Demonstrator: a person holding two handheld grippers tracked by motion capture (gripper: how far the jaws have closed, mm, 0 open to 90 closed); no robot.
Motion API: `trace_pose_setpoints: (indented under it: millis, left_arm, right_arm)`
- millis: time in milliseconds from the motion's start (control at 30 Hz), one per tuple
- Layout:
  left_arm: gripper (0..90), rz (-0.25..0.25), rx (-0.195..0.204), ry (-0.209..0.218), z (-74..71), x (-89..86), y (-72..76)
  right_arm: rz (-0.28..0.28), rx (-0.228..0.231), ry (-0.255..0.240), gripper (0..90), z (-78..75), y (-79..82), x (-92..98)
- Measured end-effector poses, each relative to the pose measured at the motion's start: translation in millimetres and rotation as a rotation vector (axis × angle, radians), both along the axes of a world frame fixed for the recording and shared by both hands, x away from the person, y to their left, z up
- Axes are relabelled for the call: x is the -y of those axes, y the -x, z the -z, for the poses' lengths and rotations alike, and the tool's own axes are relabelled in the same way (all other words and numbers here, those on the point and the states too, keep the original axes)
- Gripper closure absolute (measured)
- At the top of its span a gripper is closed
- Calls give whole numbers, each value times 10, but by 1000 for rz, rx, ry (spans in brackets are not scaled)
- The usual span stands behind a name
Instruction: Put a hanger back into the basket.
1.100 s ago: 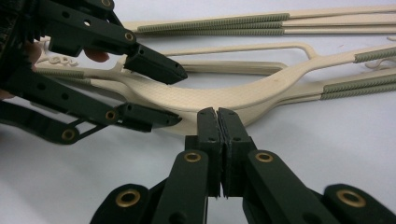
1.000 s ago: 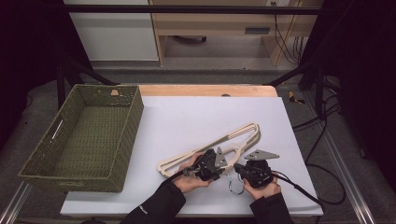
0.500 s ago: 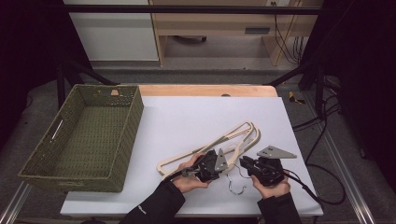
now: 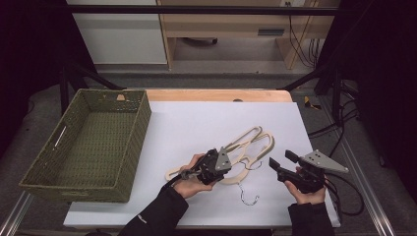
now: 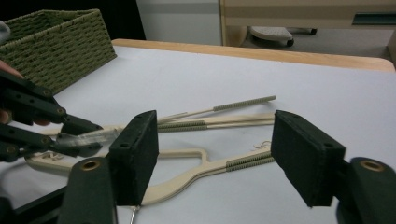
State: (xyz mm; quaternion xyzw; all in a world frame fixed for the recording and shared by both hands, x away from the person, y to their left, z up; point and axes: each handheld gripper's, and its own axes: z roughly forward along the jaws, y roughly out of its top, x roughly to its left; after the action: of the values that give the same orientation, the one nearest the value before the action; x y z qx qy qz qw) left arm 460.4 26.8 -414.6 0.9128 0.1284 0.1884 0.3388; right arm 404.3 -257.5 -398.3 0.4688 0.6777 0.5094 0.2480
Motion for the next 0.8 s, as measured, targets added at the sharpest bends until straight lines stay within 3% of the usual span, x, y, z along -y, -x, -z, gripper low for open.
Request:
trace_pose_setpoints:
  millis: [233, 333, 533, 800]
  left_arm:
    - [807, -54, -13, 39, -107, -141, -82]
    - [816, -83, -13, 46, -161, -202, -127]
    - [853, -179, 4, 88, -250, -345, -238]
    - [860, -223, -5, 149, -320, -523, -333]
  right_arm:
    - [-55, -40, 6, 217, 218, -120, 3]
    - [-52, -47, 22, 207, 254, -141, 1]
    - [-58, -51, 21, 175, 283, -154, 5]
    - [-84, -36, 23, 141, 285, -150, 1]
